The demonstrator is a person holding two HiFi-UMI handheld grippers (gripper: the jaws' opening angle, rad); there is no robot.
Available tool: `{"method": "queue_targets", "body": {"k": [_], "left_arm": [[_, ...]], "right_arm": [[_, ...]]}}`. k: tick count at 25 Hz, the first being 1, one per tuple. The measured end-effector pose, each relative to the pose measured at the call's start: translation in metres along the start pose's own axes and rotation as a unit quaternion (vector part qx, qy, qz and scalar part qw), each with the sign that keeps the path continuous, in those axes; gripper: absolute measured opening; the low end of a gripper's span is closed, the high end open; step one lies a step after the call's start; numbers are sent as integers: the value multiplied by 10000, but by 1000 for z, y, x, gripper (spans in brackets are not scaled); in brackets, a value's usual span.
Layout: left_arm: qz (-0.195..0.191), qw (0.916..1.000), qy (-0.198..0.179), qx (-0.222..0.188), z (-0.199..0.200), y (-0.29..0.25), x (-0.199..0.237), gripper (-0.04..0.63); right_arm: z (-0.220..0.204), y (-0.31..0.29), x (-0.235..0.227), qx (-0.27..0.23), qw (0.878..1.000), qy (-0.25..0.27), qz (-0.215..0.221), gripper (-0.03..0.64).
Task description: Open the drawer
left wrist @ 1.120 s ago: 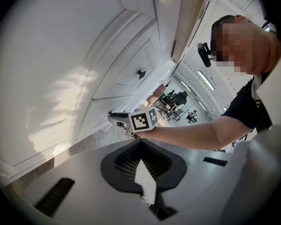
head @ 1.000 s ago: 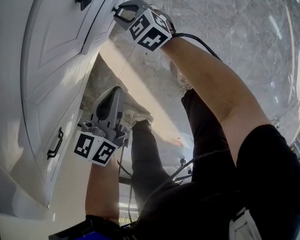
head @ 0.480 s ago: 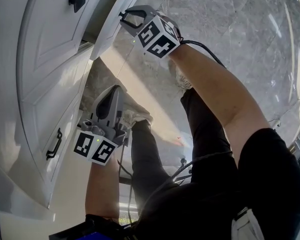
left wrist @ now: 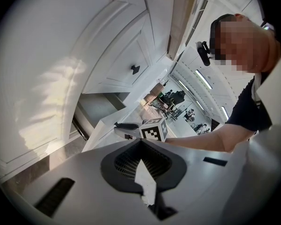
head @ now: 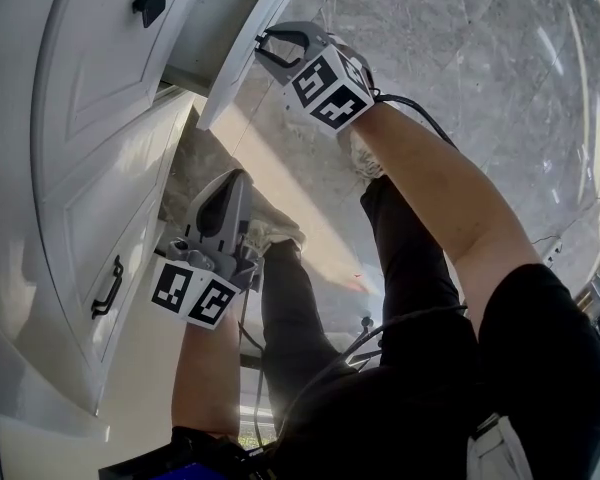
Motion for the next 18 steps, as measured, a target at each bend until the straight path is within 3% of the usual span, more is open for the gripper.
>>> {"method": "queue_targets", "body": {"k": [18], "left_arm": [[-31, 10000, -88, -3, 5, 5, -10, -9]], "right_arm": [[-27, 20, 4, 123, 9998, -122, -34, 121]]}}
Point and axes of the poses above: the fingertips, and each gripper's own axes: y backward along the fingers, x to its left, z out of its top, the point moved 7 cm from there along y, backward along the fingers, and after that the axes turned 14 degrees about x, right-handed, at the moved point
